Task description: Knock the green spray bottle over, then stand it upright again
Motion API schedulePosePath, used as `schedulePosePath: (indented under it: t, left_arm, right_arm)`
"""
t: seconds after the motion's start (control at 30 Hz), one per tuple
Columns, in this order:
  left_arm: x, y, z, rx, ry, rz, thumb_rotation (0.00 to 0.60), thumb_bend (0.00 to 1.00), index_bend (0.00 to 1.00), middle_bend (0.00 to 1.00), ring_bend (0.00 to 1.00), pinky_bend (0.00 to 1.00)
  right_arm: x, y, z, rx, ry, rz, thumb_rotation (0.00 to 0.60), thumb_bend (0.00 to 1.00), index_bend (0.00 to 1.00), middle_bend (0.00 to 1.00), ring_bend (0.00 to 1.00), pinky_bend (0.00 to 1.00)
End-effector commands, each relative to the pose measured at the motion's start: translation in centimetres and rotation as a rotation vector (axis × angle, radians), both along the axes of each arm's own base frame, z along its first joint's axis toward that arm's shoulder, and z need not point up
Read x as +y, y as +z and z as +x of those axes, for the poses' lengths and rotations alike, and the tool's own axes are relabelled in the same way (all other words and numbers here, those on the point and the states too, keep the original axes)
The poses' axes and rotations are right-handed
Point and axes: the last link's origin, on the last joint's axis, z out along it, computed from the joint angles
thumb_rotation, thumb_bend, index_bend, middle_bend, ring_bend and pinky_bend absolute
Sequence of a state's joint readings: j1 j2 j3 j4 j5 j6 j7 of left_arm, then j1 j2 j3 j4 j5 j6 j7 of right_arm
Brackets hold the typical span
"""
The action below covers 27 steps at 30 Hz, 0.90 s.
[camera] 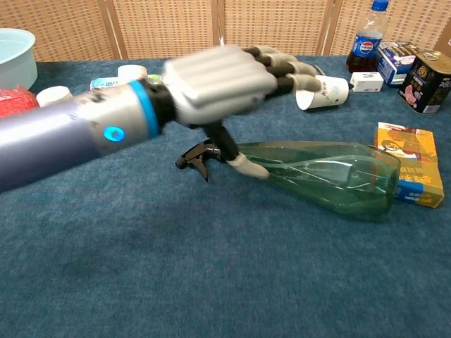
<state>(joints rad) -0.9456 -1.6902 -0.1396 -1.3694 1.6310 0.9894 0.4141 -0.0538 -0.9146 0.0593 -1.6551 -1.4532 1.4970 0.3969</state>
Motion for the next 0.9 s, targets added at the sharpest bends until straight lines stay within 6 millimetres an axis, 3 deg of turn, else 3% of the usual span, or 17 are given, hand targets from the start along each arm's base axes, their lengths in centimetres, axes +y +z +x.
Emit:
schedulePosePath:
  t: [0.03,0.17,0.23,0.47,0.7,0.9]
  left_arm:
    - [-1.0,4.7,-3.2,-0.024,0.082,0.007,0.336,0.17,0.00,0.00,0.00,0.00]
    - [-1.7,7.9,-5.1,-0.059,0.133,0.022,0.338,0.17,0.00,0.00,0.00,0.00]
    - [-2.4,10.9,-7.6,-0.072,0.184,0.058,0.337,0.17,0.01,0.00,0.00,0.00]
    - [-4.9,16.8,-14.2,-0.073,0.349,0.135,0.335,0.17,0.03,0.00,0.00,0.02]
    - [-7.1,21.0,-19.6,-0.128,0.549,0.190,0.318,0.17,0.06,0.00,0.00,0.07]
    - [-8.1,22.9,-21.8,-0.190,0.606,0.239,0.315,0.17,0.06,0.00,0.00,0.07]
  right_arm:
    - [-1.3,-0.4,0.5,0.007,0.025,0.024,0.600,0.15,0.00,0.00,0.00,0.04]
    - [-2.8,-1.1,1.3,0.011,0.059,0.053,0.600,0.15,0.00,0.00,0.00,0.04]
    - [-4.4,-2.0,2.4,0.015,0.107,0.086,0.600,0.15,0.00,0.00,0.00,0.04]
    - [-7.7,-4.1,5.6,0.019,0.196,0.167,0.600,0.15,0.00,0.00,0.00,0.04]
    - [-9.9,-6.6,9.7,0.005,0.280,0.253,0.600,0.14,0.00,0.00,0.00,0.04]
    - [-10.4,-8.0,13.1,-0.031,0.314,0.317,0.600,0.14,0.00,0.00,0.00,0.05]
